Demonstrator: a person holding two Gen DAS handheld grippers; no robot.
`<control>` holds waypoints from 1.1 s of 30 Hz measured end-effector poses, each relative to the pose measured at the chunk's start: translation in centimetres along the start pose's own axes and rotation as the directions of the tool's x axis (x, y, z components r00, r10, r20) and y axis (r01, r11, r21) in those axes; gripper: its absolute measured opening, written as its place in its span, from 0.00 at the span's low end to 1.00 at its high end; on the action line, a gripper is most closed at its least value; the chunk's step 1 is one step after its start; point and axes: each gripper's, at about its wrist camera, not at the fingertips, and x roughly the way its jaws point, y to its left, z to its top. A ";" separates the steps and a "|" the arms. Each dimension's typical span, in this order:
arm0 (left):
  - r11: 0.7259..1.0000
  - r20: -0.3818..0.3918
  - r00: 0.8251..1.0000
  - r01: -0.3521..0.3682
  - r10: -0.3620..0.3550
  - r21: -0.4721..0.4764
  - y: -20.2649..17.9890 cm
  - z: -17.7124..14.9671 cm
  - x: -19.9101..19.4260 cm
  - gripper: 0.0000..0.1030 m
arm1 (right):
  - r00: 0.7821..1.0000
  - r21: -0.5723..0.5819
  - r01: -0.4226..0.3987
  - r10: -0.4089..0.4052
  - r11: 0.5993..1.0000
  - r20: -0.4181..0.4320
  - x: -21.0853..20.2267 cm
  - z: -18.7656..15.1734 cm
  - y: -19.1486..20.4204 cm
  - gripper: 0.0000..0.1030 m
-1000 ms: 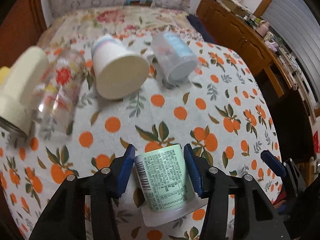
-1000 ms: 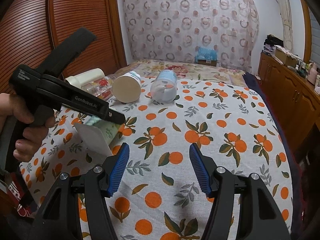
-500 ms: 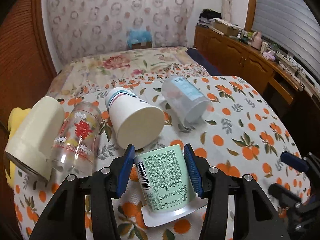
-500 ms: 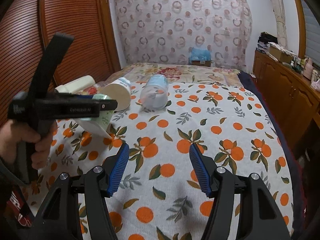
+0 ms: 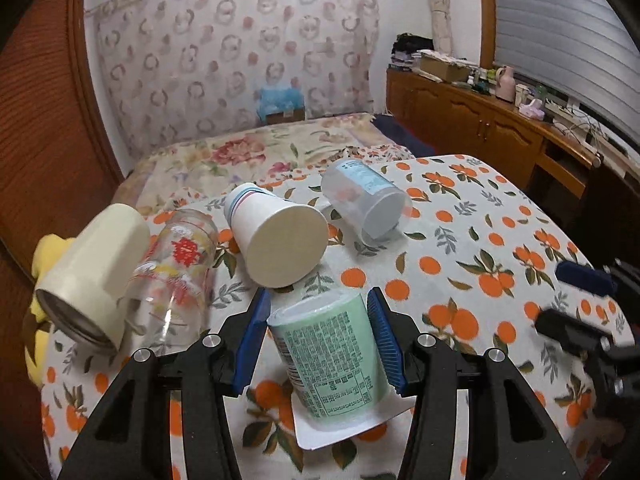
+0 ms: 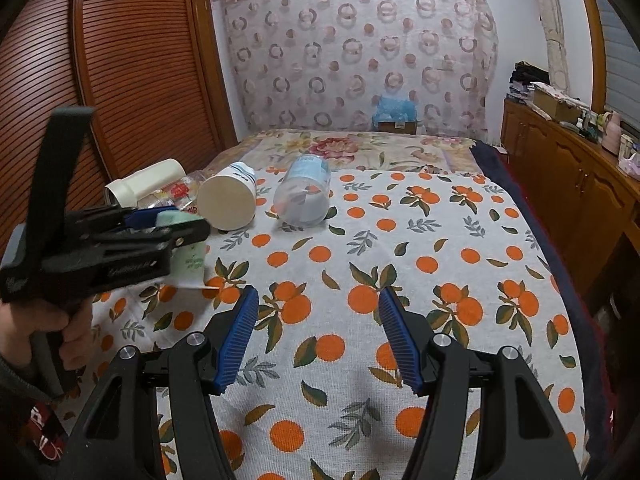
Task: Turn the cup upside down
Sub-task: 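Rotate the held green cup with the left tool to stand lid-down, then open the left tool and withdraw from the upside-down green cup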
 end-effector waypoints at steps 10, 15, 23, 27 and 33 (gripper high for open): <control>0.999 -0.016 1.000 0.024 -0.024 0.024 -1.0 -2.7 -2.4 0.45 | 1.000 0.002 0.004 -0.004 1.000 0.001 0.1 -0.1 0.1 0.63; 0.999 -0.021 0.999 0.044 -0.044 -0.009 -0.5 -3.4 -2.8 0.45 | 1.000 0.002 0.000 0.000 1.000 0.001 0.2 -0.1 0.4 0.63; 0.998 -0.006 0.999 0.050 -0.051 -0.035 0.0 -4.0 -3.2 0.60 | 1.000 -0.006 -0.002 0.002 1.000 0.005 0.3 0.0 1.6 0.63; 0.998 0.007 0.998 0.060 -0.059 -0.036 0.0 -4.1 -3.7 0.65 | 1.000 -0.005 -0.003 0.003 1.000 0.006 0.2 0.0 1.6 0.63; 0.997 0.046 0.998 0.051 -0.048 -0.055 0.6 -4.2 -5.1 0.75 | 1.000 0.008 -0.003 0.003 1.000 0.017 0.1 -0.1 2.1 0.63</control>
